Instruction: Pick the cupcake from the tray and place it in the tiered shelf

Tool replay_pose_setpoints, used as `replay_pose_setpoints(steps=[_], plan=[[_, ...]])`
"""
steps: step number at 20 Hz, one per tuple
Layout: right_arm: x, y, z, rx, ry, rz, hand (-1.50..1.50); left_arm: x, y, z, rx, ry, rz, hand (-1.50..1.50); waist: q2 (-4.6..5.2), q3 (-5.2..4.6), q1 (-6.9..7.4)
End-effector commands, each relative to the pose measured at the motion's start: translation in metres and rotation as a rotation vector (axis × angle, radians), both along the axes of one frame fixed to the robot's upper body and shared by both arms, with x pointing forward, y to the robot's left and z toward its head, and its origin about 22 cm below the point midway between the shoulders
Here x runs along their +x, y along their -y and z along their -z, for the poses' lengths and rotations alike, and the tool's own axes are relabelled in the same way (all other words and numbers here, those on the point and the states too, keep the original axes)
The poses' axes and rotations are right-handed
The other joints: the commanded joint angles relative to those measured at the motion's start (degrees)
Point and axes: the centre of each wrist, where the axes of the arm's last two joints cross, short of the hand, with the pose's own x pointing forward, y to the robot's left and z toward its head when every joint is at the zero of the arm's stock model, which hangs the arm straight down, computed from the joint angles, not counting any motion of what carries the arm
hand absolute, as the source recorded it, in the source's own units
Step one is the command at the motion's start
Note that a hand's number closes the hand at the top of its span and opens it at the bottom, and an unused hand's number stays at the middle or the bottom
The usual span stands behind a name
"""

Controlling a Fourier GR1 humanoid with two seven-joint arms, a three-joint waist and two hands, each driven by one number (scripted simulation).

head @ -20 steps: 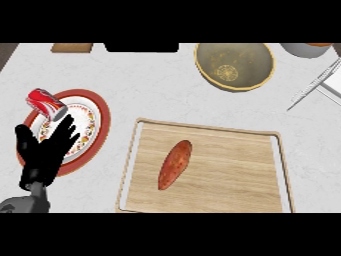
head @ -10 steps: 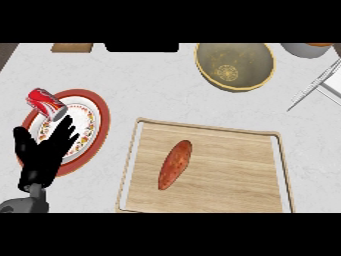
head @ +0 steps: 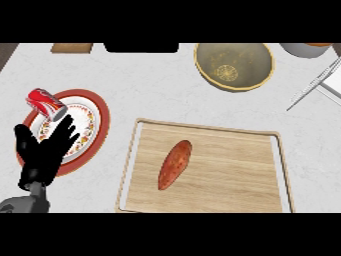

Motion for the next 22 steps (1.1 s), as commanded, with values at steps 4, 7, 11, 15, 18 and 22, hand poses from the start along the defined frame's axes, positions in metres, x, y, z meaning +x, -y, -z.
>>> replay_pose_setpoints(steps=[4, 7, 11, 15, 18, 22], plan=[[-0.007, 0.018, -0.009, 0.157, 0.246, 0.094, -1.5, -0.005, 0.012, 0.005, -0.005, -0.033, 0.012, 0.0, 0.32, -0.24, 0.06], [-0.016, 0.015, -0.023, 0.198, 0.319, 0.077, -1.5, -0.017, -0.004, 0.013, -0.005, -0.035, -0.009, 0.0, 0.14, -0.28, -0.19], [-0.003, 0.005, -0.019, 0.306, 0.468, 0.052, -1.5, -0.009, -0.004, 0.018, -0.004, -0.045, -0.007, 0.0, 0.34, -0.28, 0.12], [-0.022, 0.012, -0.048, 0.365, 0.599, 0.067, -1.5, -0.01, -0.003, 0.007, 0.0, -0.055, -0.011, 0.0, 0.17, -0.27, 0.18], [-0.041, 0.033, -0.053, 0.378, 0.7, 0.094, -1.5, -0.019, 0.013, 0.017, -0.012, -0.051, 0.001, 0.0, 0.21, -0.26, 0.03], [-0.055, 0.044, -0.047, 0.282, 0.771, 0.232, -1.5, -0.017, 0.006, 0.019, -0.011, -0.044, -0.014, 0.0, 0.31, -0.28, -0.17]])
